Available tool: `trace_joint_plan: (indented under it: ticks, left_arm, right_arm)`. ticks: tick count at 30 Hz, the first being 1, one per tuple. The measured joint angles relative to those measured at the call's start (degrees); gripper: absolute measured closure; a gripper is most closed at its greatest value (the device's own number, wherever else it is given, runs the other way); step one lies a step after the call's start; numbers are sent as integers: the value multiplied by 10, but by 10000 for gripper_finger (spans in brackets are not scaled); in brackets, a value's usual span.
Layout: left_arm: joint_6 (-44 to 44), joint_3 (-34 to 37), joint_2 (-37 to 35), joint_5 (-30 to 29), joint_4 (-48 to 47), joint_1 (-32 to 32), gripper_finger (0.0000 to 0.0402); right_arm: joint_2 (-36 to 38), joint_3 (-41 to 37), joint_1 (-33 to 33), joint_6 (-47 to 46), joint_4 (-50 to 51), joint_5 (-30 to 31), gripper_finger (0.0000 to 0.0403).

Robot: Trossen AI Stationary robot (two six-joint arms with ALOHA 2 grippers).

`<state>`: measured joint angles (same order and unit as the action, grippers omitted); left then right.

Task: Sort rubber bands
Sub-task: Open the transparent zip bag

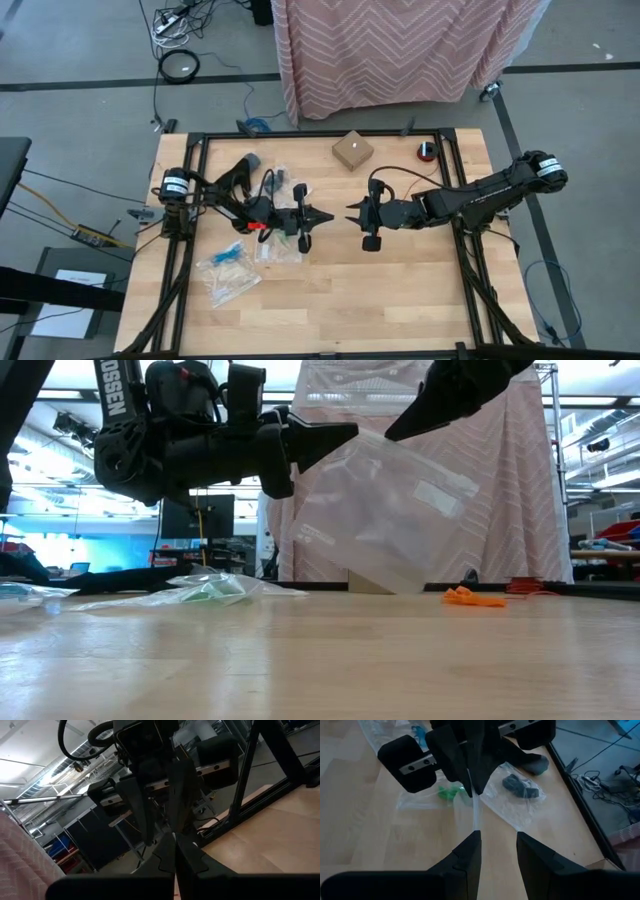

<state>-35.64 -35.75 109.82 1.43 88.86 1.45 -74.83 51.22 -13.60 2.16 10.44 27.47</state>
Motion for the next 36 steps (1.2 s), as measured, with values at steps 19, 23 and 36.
trace_joint_plan:
  ticks: [19,23,36]
  left_arm:
    - [12,-23,0,13,-10,0,397]
    - [12,-22,0,9,-9,0,397]
    - [16,-18,0,-16,-12,0,397]
  right_arm:
    - [-44,1,20,-2,-45,-59,292]
    - [-59,1,20,-13,-39,15,294]
    - [-28,0,13,-16,-41,60,325]
